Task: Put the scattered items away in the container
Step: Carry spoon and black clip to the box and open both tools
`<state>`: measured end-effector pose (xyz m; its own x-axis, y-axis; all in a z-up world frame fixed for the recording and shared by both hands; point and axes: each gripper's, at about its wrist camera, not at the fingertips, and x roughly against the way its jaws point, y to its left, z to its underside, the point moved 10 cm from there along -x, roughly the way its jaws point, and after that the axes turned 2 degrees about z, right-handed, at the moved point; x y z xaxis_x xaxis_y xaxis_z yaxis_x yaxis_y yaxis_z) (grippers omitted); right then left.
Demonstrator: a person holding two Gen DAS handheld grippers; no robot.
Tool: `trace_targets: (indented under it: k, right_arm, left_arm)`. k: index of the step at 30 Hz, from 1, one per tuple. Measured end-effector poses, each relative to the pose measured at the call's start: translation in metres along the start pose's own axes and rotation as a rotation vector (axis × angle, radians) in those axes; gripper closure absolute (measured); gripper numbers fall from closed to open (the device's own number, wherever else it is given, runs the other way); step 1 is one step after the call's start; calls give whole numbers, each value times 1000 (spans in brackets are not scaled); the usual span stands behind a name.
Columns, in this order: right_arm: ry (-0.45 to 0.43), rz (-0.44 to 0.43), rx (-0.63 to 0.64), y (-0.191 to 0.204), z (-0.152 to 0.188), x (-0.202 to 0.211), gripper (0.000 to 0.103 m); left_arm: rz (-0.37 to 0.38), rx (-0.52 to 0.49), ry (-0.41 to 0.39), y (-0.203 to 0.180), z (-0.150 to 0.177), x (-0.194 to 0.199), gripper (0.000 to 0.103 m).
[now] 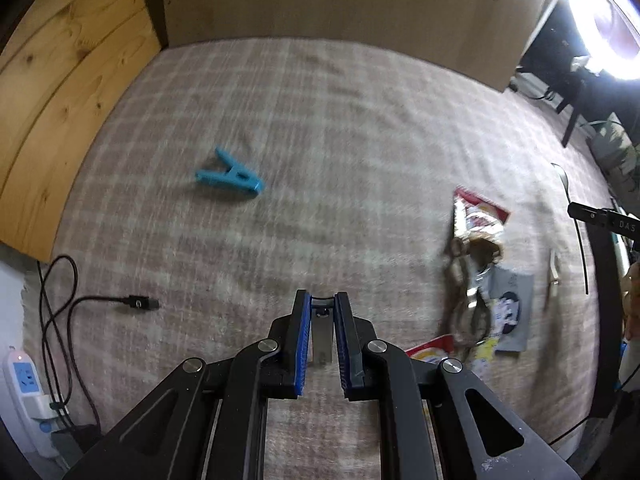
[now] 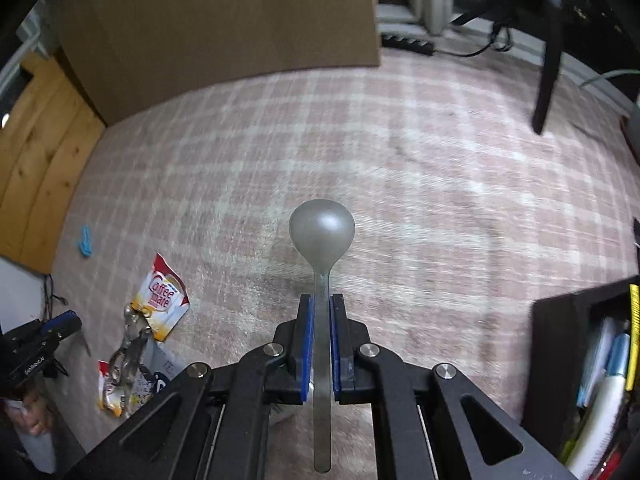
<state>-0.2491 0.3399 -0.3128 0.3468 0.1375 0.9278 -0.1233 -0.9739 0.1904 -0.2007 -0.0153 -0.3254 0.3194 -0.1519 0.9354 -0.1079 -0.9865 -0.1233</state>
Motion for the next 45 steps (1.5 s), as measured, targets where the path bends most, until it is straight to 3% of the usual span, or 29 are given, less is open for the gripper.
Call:
trace_targets:
  k: [5, 12, 20, 29, 37, 45]
  right_arm:
    - [-60, -46, -84, -22, -7, 33, 96]
    - [-124, -77, -148, -25, 32, 76, 96]
    - [-210, -43, -311, -107, 82, 144, 96]
    - [-286, 43, -494, -207, 141, 205, 96]
    - [-315, 82, -615, -271, 173, 228, 96]
    - [-328, 89, -660, -301, 176, 231, 96]
  left_arm:
    - [34, -62, -26, -35, -17, 11, 90]
    - [126, -216, -50, -134, -31, 23, 90]
    - [250, -412, -50, -266, -26, 31, 90]
    - [379, -525, -17, -408, -46, 15, 90]
    - [357, -571, 16, -478, -63, -21, 90]
    - [320, -597, 42, -493, -61, -44, 90]
